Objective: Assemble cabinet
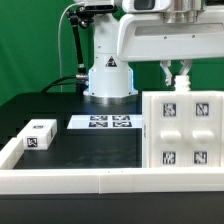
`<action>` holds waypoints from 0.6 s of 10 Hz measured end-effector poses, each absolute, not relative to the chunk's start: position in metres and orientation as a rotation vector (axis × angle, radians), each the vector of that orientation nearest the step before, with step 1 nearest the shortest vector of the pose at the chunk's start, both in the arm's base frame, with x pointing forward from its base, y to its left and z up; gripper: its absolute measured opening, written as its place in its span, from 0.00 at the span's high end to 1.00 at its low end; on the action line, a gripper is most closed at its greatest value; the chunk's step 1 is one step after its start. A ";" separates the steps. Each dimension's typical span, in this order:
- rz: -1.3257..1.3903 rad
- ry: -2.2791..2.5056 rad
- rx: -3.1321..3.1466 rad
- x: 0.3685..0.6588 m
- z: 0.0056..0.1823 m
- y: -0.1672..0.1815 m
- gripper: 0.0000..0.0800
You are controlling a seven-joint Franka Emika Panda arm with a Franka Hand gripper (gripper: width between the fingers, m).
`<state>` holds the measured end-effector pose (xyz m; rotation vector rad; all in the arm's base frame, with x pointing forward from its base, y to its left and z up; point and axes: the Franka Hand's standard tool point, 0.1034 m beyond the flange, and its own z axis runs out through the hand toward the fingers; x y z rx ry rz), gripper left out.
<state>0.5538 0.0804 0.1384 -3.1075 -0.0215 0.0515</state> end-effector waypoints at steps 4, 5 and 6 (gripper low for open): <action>0.056 -0.022 -3.109 0.553 0.135 0.080 1.00; 0.056 -0.022 -3.109 0.553 0.134 0.080 0.85; 0.056 -0.022 -3.109 0.553 0.134 0.080 0.68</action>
Offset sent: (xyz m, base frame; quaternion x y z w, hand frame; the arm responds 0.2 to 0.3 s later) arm 0.0000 0.0000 0.0000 0.0000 0.0000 0.0000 1.0000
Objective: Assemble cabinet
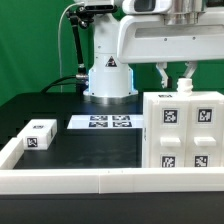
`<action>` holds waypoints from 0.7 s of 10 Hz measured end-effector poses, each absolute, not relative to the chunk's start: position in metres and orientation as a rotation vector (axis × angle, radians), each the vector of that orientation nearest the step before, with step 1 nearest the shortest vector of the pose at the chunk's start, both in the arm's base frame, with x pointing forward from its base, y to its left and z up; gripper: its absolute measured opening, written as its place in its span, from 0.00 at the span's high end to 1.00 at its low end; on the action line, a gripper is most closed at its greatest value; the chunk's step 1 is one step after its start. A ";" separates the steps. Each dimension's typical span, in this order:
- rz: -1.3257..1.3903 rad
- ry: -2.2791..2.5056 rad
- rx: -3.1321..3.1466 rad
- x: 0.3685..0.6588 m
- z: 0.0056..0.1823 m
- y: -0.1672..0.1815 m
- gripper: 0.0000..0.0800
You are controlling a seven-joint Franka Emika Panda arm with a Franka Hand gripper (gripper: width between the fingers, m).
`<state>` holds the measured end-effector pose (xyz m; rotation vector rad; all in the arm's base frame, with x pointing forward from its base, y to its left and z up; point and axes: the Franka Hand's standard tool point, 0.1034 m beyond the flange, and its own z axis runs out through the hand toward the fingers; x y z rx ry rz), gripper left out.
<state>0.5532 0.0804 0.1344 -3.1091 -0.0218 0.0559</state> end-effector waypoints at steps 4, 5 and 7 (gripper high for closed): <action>0.056 -0.022 -3.109 0.553 0.134 0.080 0.08; 0.056 -0.022 -3.109 0.553 0.134 0.080 0.08; 0.056 -0.022 -3.109 0.553 0.134 0.080 0.01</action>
Offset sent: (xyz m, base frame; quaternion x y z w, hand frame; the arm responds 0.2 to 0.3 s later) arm 0.0000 0.0000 0.0000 0.0000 0.0000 0.0000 1.0000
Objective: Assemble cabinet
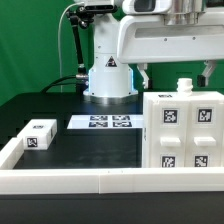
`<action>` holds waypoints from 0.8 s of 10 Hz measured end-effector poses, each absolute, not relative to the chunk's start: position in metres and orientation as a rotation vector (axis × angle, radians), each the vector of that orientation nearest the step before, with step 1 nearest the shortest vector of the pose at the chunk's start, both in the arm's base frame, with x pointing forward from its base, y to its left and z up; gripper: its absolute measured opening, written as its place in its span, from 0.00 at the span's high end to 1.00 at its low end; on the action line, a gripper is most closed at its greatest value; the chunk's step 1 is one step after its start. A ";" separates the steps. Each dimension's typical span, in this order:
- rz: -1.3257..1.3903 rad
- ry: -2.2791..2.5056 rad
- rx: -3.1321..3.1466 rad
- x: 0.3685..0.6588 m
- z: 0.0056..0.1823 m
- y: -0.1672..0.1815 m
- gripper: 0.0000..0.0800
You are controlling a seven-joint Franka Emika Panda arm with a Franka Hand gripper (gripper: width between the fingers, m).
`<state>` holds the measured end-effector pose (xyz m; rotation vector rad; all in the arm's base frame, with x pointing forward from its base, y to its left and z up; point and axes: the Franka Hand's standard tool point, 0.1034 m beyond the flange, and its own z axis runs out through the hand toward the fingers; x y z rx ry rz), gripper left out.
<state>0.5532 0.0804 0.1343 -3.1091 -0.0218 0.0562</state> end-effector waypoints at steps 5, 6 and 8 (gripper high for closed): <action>0.039 -0.182 -3.126 0.502 0.111 0.002 0.00; 0.044 -0.203 -3.133 0.488 0.104 -0.027 0.00; 0.050 -0.239 -3.141 0.478 0.103 -0.079 0.00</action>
Offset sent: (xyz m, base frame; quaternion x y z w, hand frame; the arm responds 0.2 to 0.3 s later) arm -0.0527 -0.0714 -0.0169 -0.0335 0.0112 -0.0437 0.9984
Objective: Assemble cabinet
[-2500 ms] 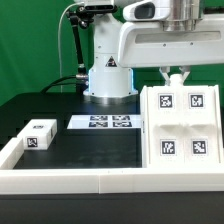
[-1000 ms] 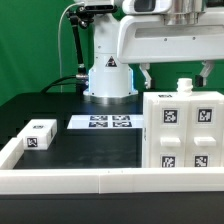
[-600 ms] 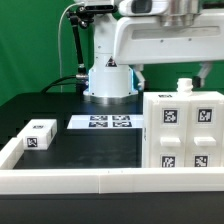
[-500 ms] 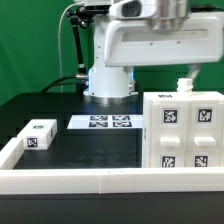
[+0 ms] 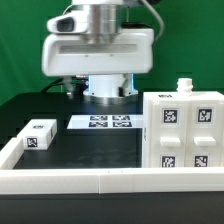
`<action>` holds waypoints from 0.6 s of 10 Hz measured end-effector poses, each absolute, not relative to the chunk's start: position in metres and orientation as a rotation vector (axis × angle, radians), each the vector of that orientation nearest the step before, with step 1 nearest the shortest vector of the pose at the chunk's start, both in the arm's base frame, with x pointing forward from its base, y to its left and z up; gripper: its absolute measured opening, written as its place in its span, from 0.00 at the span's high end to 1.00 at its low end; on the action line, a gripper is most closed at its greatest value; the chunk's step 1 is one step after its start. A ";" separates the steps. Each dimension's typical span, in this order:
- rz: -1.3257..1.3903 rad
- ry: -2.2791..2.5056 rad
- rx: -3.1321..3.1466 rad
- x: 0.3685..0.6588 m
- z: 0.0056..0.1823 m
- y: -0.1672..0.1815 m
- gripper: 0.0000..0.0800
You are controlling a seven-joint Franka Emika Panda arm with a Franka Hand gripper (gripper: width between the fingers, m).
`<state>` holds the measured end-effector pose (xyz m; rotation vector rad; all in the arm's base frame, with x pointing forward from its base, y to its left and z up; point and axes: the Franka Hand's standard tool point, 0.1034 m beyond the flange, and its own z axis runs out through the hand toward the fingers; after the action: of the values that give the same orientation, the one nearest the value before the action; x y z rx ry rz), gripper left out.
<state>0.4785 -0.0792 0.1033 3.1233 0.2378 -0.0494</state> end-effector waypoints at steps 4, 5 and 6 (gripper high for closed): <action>-0.034 0.231 3.102 0.470 0.096 -0.128 0.00; -0.034 0.244 3.101 0.470 0.096 -0.127 0.00; -0.036 0.242 3.101 0.470 0.095 -0.128 0.00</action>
Offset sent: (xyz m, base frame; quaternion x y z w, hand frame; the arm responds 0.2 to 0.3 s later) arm 0.0000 0.0000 0.0000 0.0000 0.0000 0.0000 1.0000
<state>0.4699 -0.1277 0.0954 3.1008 0.2422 -0.0363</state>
